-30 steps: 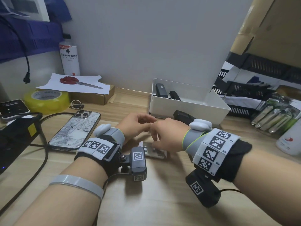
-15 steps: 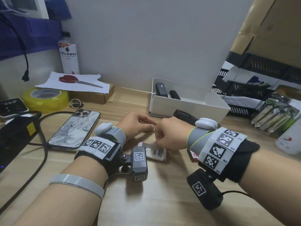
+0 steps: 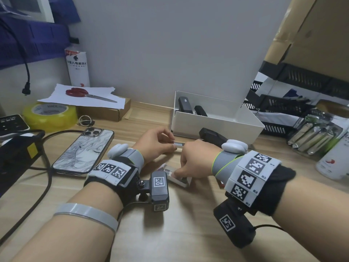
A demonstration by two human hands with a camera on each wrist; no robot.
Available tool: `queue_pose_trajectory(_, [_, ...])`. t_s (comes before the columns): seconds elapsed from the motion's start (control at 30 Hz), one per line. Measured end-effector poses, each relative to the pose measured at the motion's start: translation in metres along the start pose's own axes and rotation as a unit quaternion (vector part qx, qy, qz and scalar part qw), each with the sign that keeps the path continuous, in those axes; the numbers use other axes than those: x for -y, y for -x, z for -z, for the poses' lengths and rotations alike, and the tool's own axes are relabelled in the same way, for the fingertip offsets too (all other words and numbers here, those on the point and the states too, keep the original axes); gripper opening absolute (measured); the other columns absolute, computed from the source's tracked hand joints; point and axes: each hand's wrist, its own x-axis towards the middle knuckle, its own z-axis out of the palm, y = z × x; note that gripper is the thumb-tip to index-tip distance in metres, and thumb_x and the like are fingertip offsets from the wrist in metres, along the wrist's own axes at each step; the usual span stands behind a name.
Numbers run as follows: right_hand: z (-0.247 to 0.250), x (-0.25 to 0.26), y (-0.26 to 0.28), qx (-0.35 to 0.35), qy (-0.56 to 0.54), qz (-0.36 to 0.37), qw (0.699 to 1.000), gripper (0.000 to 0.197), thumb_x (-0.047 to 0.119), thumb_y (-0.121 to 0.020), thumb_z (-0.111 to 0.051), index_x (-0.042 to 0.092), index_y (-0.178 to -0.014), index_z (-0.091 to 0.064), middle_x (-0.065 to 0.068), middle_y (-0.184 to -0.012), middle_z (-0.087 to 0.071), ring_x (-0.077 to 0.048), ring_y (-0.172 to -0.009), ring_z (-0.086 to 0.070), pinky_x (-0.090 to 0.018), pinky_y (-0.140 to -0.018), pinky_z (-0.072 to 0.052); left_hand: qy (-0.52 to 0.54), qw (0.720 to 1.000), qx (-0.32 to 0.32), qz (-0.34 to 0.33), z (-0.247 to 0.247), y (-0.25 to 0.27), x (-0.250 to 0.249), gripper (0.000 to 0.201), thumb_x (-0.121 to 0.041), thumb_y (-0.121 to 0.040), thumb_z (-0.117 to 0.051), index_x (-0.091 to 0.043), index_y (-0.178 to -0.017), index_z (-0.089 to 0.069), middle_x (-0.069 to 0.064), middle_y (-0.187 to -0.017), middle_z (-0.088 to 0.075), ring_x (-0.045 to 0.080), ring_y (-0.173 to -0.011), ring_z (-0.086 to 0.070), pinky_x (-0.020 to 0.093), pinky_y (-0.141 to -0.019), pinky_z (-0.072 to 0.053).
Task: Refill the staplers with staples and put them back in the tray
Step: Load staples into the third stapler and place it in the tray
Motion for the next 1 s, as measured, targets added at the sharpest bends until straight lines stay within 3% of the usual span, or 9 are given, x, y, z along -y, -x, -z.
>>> queue_pose_trajectory(0.17, [-0.005,0.002,-0.002,0.006,-0.041,-0.003,0.999,0.034,0.049,-0.073,-0.071,0.016,-0.078,-0.076,0.003,-0.065,-0.063,-0.019,-0.07,-0.061,-0.027,-0.061,-0.05,0.022,1.0,0.004,0.013,-0.002,0.002,-0.003,0.024,0.003,-0.081,-0.078,-0.006,-0.099,-0.064,0.011,-0.087,-0.072,0.024,-0.082,-0.069,0.045,-0.09,-0.06])
queue_pose_trajectory(0.3, [0.0,-0.001,-0.002,0.012,-0.091,0.013,0.996,0.018,0.038,-0.075,-0.07,0.021,-0.07,-0.07,0.006,-0.069,-0.066,-0.013,-0.067,-0.059,-0.025,-0.058,-0.047,0.009,1.0,0.005,0.008,-0.002,0.002,-0.003,0.024,0.003,-0.082,-0.077,-0.005,-0.101,-0.065,0.017,-0.097,-0.074,0.024,-0.086,-0.07,0.034,-0.083,-0.062])
queue_pose_trajectory(0.37, [0.012,-0.008,-0.002,-0.009,-0.197,0.011,0.98,0.014,0.03,-0.076,-0.071,0.021,-0.067,-0.066,0.007,-0.062,-0.062,-0.009,-0.056,-0.056,-0.022,-0.055,-0.046,-0.011,1.0,0.013,0.001,0.0,0.0,-0.001,0.026,-0.001,-0.081,-0.079,-0.009,-0.103,-0.068,0.015,-0.101,-0.076,0.025,-0.093,-0.073,0.039,-0.089,-0.06])
queue_pose_trajectory(0.47, [0.037,-0.024,-0.003,-0.07,-0.334,-0.009,0.94,0.008,0.015,-0.076,-0.071,0.011,-0.074,-0.063,-0.002,-0.064,-0.07,-0.007,-0.05,-0.06,-0.027,-0.057,-0.057,-0.052,0.999,0.014,-0.001,0.001,-0.001,0.002,0.028,-0.012,-0.079,-0.082,-0.02,-0.104,-0.074,0.007,-0.101,-0.077,0.022,-0.099,-0.073,0.043,-0.095,-0.058])
queue_pose_trajectory(0.53, [0.049,-0.035,-0.008,-0.103,-0.324,-0.004,0.94,0.007,0.012,-0.076,-0.069,0.01,-0.082,-0.065,-0.006,-0.067,-0.074,-0.01,-0.054,-0.063,-0.034,-0.066,-0.06,-0.071,0.997,0.011,-0.001,0.001,-0.001,0.002,0.026,-0.015,-0.08,-0.082,-0.023,-0.104,-0.076,0.002,-0.098,-0.076,0.015,-0.093,-0.073,0.039,-0.095,-0.058])
queue_pose_trajectory(0.67, [0.055,-0.051,-0.021,-0.103,-0.186,0.02,0.977,0.019,0.019,-0.082,-0.064,0.027,-0.095,-0.074,0.004,-0.073,-0.075,-0.009,-0.071,-0.064,-0.025,-0.075,-0.053,-0.095,0.995,0.033,-0.011,0.0,0.0,-0.001,0.025,-0.015,-0.085,-0.078,-0.029,-0.106,-0.078,-0.005,-0.094,-0.077,0.011,-0.09,-0.073,0.026,-0.087,-0.057])
queue_pose_trajectory(0.8, [0.051,-0.055,-0.031,-0.139,-0.15,0.018,0.979,0.011,0.018,-0.08,-0.068,0.027,-0.083,-0.074,0.007,-0.081,-0.073,-0.011,-0.079,-0.065,-0.024,-0.079,-0.052,-0.142,0.989,0.029,-0.014,-0.002,0.001,-0.001,0.024,-0.021,-0.088,-0.075,-0.039,-0.102,-0.079,-0.02,-0.063,-0.07,-0.01,-0.063,-0.059,0.014,-0.07,-0.045])
queue_pose_trajectory(0.9, [0.048,-0.055,-0.039,-0.15,-0.14,0.023,0.978,0.009,0.016,-0.076,-0.07,0.026,-0.077,-0.069,0.008,-0.075,-0.071,-0.013,-0.077,-0.067,-0.03,-0.079,-0.056,-0.143,0.989,0.013,-0.031,-0.004,0.002,-0.002,0.017,-0.027,-0.086,-0.076,-0.037,-0.099,-0.08,-0.015,-0.078,-0.077,-0.011,-0.067,-0.063,0.013,-0.073,-0.047])
queue_pose_trajectory(1.0, [0.047,-0.054,-0.044,-0.13,-0.108,0.038,0.985,0.004,0.017,-0.075,-0.069,0.021,-0.078,-0.069,0.007,-0.075,-0.071,-0.013,-0.078,-0.066,-0.029,-0.076,-0.054,-0.139,0.99,-0.008,-0.03,-0.004,0.0,-0.002,0.011,-0.026,-0.084,-0.078,-0.035,-0.09,-0.082,-0.015,-0.068,-0.076,-0.005,-0.063,-0.062,0.016,-0.069,-0.047])
